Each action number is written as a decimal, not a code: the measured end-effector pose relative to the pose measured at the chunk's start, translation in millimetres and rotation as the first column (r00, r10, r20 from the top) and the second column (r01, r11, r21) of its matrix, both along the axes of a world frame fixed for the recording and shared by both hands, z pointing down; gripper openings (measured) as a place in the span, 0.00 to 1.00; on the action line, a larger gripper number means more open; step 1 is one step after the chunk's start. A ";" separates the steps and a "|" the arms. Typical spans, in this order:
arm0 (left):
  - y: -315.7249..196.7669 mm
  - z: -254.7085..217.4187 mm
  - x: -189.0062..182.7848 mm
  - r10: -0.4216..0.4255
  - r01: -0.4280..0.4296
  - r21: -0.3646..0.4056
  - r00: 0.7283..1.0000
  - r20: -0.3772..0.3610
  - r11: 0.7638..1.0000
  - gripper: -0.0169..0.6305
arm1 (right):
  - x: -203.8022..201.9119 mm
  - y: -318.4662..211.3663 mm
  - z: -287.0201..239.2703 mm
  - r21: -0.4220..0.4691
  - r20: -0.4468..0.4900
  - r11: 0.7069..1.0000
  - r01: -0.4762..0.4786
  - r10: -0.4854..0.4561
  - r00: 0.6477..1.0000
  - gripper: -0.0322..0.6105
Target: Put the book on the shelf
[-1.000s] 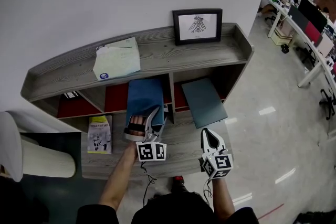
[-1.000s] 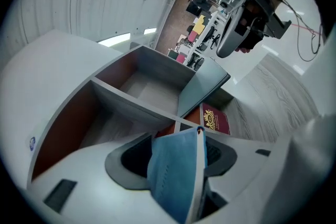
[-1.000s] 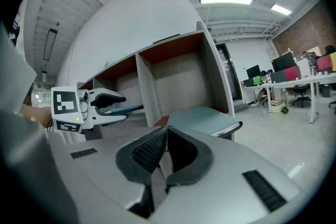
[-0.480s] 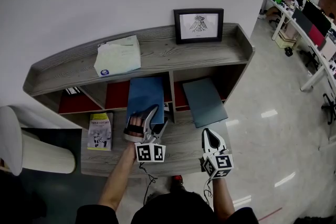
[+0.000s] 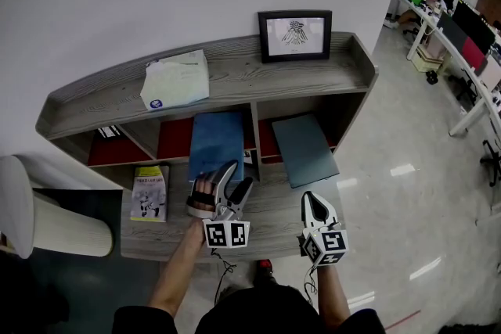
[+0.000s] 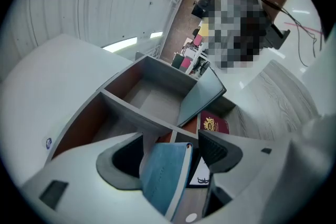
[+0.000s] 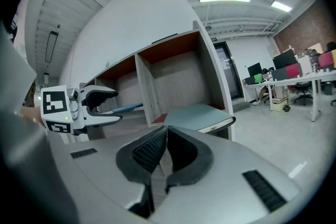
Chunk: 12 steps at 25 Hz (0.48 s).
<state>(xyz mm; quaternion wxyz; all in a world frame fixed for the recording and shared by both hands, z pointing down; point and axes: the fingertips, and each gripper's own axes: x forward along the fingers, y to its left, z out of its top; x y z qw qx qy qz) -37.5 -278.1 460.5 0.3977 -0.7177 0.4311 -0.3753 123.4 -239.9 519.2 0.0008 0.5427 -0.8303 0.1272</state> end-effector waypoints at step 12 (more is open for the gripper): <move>39.8 -53.2 2.6 -0.019 -0.044 -0.114 0.869 -0.494 0.992 0.47 | -4.9 8.5 -13.7 0.039 -0.024 0.999 0.021 -0.020 1.000 0.10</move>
